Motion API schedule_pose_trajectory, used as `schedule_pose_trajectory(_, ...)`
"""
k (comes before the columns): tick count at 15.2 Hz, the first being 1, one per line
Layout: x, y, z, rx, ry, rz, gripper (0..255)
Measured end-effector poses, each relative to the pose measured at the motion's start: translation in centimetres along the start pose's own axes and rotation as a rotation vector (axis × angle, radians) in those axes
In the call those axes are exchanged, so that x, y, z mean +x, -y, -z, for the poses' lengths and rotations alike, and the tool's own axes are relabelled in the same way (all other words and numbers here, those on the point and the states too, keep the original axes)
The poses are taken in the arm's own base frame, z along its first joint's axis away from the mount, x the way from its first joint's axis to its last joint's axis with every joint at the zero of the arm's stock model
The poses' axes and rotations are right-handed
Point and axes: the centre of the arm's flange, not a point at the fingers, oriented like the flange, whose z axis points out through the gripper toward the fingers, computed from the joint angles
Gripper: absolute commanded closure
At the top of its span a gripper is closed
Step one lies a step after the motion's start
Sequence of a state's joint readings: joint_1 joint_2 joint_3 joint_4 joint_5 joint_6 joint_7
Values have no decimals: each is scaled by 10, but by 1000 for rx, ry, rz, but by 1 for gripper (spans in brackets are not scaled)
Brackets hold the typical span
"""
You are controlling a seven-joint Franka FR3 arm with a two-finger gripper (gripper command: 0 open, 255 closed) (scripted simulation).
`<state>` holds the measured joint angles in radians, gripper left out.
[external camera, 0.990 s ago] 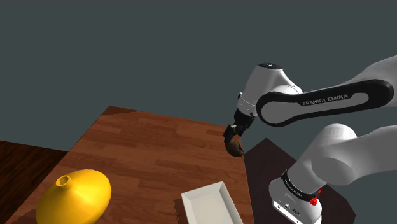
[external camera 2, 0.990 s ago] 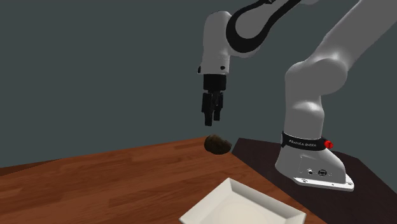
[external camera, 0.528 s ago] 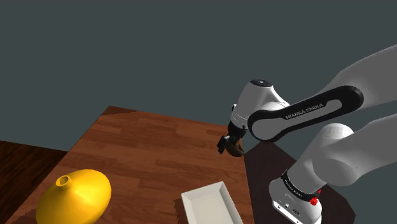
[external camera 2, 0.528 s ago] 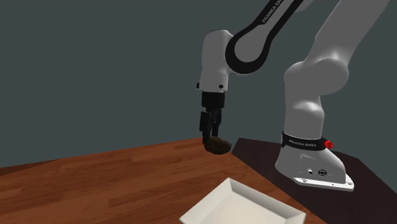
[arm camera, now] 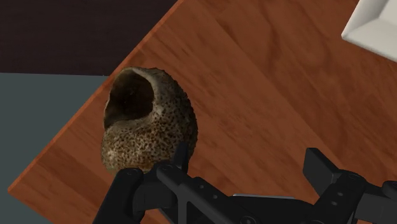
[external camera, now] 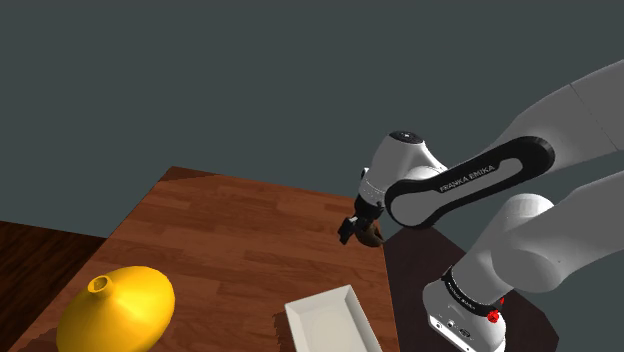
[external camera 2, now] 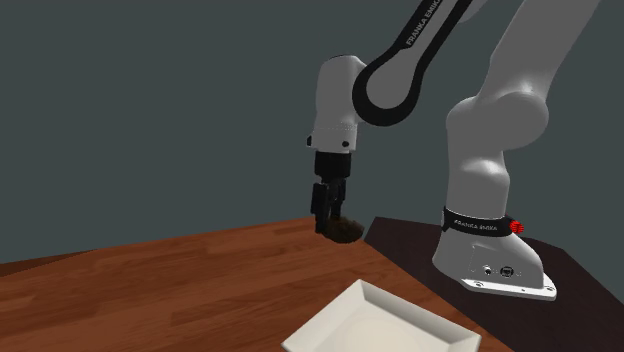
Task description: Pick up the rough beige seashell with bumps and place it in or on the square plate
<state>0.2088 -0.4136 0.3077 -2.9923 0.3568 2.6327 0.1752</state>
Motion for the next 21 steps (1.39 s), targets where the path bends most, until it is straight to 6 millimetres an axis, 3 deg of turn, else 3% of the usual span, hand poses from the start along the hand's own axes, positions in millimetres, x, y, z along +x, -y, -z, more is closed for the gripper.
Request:
schedule_pose_trajectory(1, -1, 0, 0, 0, 0, 0, 0)
schedule_pose_trajectory(2, 0, 0, 0, 0, -1, 0, 255)
schedule_pose_trajectory(11, 0, -3, -3, -3, 10, -4, 255)
schedule_pose_trajectory(12, 0, -3, -3, -3, 10, -4, 0)
schedule_pose_trajectory(14, 9, -2, -1, -31, 35, -30, 0)
schedule_pose_trajectory(18, 57, -8, -2, -284, 292, -289, 0)
schedule_pose_trajectory(21, 61, -13, -10, -340, 336, -340, 0)
